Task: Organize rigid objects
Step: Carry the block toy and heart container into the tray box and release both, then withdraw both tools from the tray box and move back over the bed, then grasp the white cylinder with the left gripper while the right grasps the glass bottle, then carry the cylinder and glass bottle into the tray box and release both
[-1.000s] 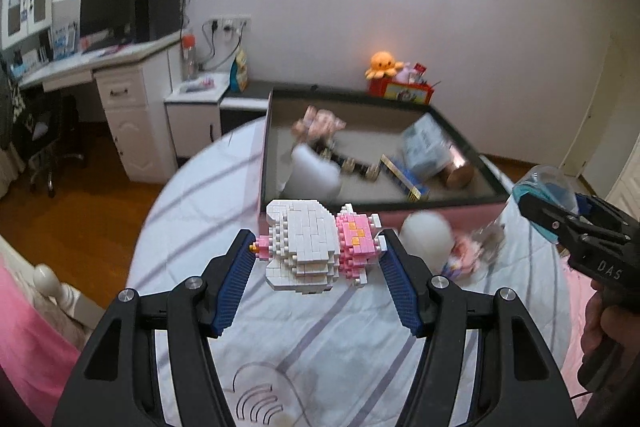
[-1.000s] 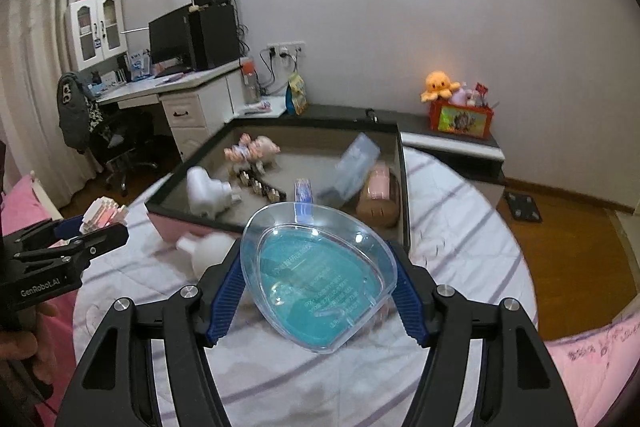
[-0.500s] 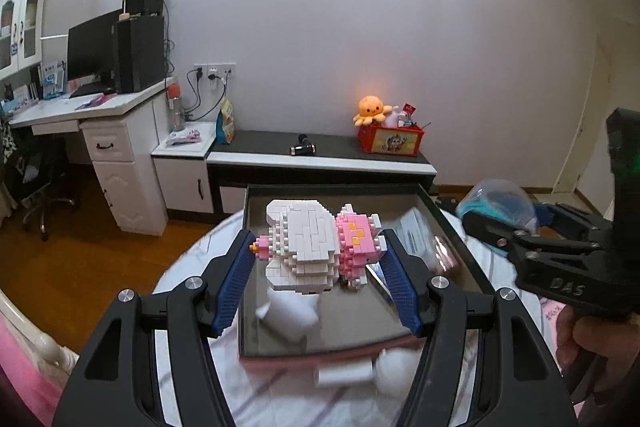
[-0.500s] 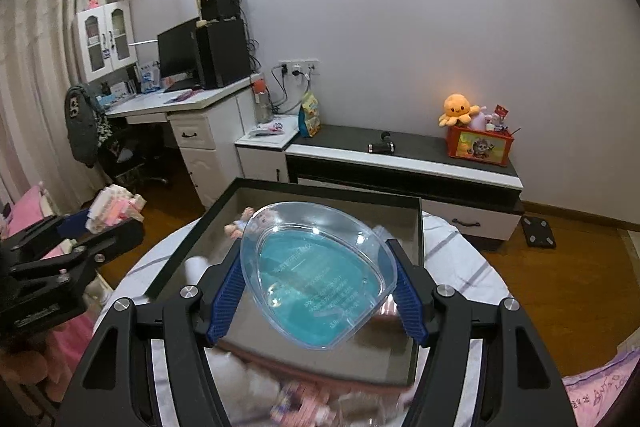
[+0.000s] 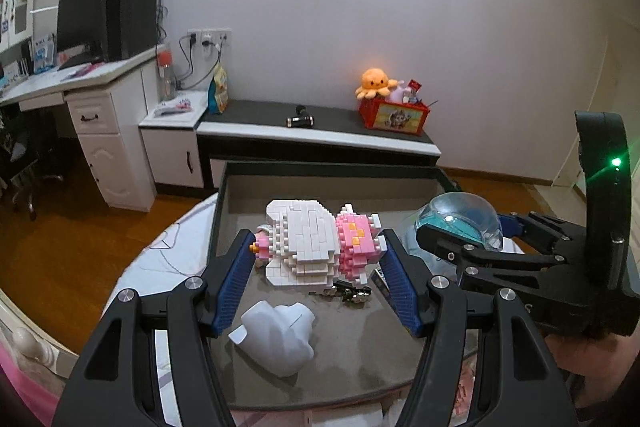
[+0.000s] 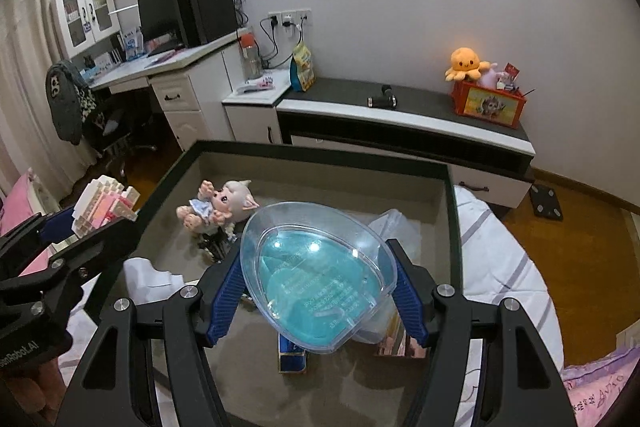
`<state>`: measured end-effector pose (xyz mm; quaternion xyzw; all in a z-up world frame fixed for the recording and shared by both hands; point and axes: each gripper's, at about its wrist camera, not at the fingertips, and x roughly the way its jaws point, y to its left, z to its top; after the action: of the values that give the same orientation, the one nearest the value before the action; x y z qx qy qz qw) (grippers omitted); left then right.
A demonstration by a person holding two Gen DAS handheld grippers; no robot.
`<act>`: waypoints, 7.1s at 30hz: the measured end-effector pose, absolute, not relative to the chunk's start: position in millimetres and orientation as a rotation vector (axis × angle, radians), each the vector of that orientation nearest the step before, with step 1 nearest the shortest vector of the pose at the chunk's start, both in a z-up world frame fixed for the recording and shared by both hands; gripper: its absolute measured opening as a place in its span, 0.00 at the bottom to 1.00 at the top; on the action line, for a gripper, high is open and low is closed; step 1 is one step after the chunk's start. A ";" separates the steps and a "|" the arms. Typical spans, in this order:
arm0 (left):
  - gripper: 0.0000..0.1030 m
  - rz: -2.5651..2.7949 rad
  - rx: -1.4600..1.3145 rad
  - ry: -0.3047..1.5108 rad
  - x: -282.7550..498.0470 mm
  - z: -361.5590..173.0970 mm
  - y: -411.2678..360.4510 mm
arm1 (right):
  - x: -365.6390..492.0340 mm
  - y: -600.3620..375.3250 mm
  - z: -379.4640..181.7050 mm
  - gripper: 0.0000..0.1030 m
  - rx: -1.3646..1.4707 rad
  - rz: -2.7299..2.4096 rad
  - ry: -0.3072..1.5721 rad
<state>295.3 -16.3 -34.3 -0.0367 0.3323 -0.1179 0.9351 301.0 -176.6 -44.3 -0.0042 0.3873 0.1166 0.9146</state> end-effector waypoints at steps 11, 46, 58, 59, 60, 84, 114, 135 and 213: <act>0.93 -0.183 -0.084 0.722 306.9 -46.6 -12.5 | 301.7 -186.8 -46.4 0.86 0.018 0.222 0.821; 1.00 -0.124 -0.080 0.556 81.6 -14.1 -0.7 | 79.5 -200.7 -5.8 1.00 0.141 0.195 0.562; 1.00 -0.112 -0.113 0.534 55.9 -24.6 -6.3 | 40.0 -212.3 -29.1 1.00 0.197 0.153 0.578; 1.00 -0.112 -0.110 0.534 55.5 -24.8 -6.9 | 40.3 -212.8 -30.4 1.00 0.196 0.150 0.581; 1.00 -0.111 -0.107 0.533 55.1 -25.2 -7.9 | 39.6 -212.6 -31.7 1.00 0.197 0.148 0.583; 1.00 -0.107 -0.100 0.558 57.6 -37.4 -9.0 | 44.6 -208.6 -39.4 1.00 0.164 0.155 0.610; 1.00 -0.091 0.034 0.831 190.5 -123.6 -34.7 | 139.8 -240.3 -99.2 1.00 0.019 0.074 0.821; 0.57 -0.208 -0.068 0.873 209.3 -130.5 -32.1 | 185.8 -246.7 -118.9 0.73 -0.008 0.135 0.883; 1.00 -0.172 -0.084 0.682 232.4 -42.4 -17.8 | 224.1 -219.3 -49.9 0.87 0.151 0.184 0.747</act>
<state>232.4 -17.8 -42.4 -0.0412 0.3338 -0.0842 0.9380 224.1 -219.3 -49.9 0.0737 0.3640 0.0897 0.9241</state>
